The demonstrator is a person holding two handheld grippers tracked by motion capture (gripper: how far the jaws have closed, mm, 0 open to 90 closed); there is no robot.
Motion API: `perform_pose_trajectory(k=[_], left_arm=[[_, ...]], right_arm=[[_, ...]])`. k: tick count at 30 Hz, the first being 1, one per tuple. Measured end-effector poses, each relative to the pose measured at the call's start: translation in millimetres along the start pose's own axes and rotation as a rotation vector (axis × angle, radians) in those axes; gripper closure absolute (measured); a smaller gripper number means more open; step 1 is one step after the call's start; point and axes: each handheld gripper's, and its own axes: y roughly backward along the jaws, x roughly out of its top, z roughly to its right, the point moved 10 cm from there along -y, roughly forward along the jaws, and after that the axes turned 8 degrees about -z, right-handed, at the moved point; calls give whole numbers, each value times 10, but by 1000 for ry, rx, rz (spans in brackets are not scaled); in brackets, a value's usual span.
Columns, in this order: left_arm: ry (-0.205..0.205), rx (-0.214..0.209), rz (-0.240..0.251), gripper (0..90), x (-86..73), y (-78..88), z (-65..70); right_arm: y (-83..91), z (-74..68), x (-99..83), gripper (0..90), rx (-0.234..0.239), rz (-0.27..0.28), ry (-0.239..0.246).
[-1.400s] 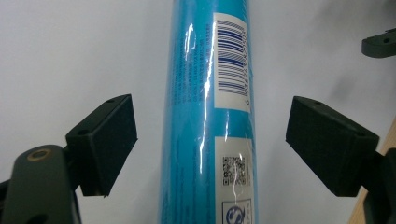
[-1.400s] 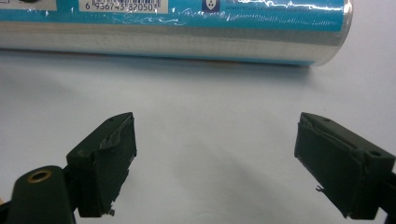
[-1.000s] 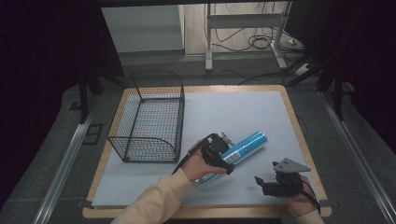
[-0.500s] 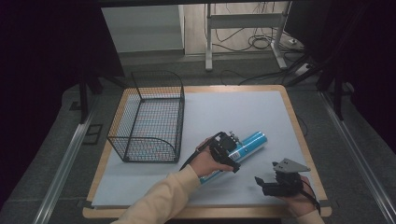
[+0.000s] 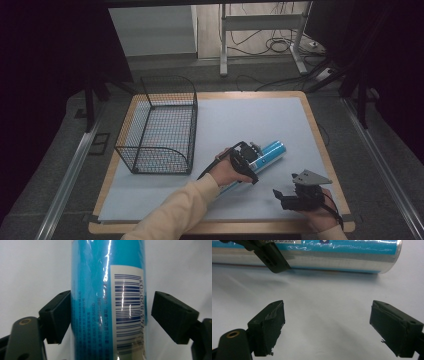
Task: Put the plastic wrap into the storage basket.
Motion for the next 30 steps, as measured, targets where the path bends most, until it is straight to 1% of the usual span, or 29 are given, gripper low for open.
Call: perform_pose_trajectory(k=[5,7,8,11,20,24,28,30], left_arm=[[4,3,-19,242,-2,-55,-21],[9,17,-16,276,4,-56,-36],[8,16,-18,305,3,-52,-45],[15,3,-20,309,3,-49,-47],[12,-2,-41,313,10,-39,-57],[16,-21,-51,314,11,-30,-57],[2,-8,-54,315,21,23,-60],[3,-11,-48,314,29,73,-57]], right_arm=[[3,0,2,129,0,1,2],[4,4,2,129,-1,2,1],[4,6,2,129,-2,2,0],[5,6,3,129,-2,3,1],[13,16,8,129,-3,6,-1],[20,26,11,129,-5,10,-4],[25,32,17,129,-8,14,-8],[30,34,19,129,-8,15,-7]])
